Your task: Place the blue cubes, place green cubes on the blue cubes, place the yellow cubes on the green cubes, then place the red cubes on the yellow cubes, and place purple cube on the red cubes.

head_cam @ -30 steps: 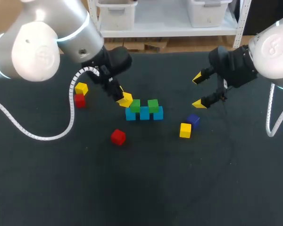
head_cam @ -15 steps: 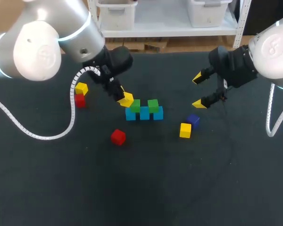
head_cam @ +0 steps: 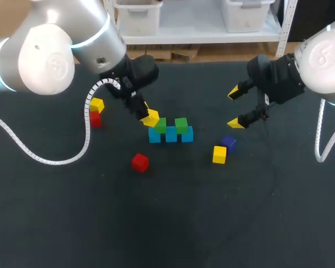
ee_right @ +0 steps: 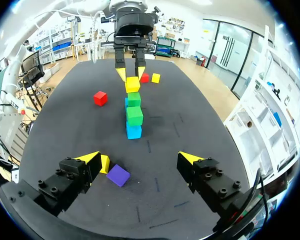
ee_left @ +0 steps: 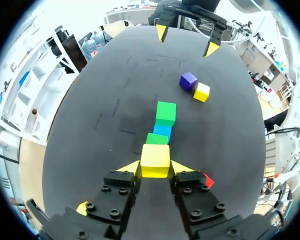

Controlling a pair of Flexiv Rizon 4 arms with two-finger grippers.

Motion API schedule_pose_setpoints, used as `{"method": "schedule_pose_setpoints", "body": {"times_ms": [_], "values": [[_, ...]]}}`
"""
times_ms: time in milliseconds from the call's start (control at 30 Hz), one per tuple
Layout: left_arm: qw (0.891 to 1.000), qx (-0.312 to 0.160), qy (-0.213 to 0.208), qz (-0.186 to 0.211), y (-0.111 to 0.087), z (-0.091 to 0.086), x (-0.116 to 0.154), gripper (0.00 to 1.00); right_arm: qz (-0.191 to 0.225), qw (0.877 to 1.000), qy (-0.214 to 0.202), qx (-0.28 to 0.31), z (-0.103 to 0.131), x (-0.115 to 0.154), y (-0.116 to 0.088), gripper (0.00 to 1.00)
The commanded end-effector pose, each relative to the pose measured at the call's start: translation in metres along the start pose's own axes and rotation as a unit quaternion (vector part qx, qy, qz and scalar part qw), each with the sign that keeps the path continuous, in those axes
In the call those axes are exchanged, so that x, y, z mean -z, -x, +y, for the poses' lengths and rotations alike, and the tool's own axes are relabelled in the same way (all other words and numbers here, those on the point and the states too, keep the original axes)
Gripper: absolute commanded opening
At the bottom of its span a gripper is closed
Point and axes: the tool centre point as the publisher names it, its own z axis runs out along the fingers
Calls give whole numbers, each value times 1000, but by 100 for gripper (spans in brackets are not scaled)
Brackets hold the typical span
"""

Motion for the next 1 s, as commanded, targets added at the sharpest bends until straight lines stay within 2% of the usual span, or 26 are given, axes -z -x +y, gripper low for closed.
{"method": "schedule_pose_setpoints", "body": {"times_ms": [33,467,700,867,1000], "values": [[1000,-1,-3,0,1,2,-1,0,-2,1000,0,0,0,0,-1,100],[1000,-2,-2,-1,1,3,1,0,-2,1000,0,0,0,0,-1,100],[1000,1,15,-3,-5,4,15,0,-2,1000,0,0,0,0,-1,100],[1000,-1,27,-6,-16,1,25,0,-2,1000,0,0,0,0,-1,100],[1000,8,27,0,-35,-6,24,0,-2,1000,0,0,0,0,-1,100]]}}
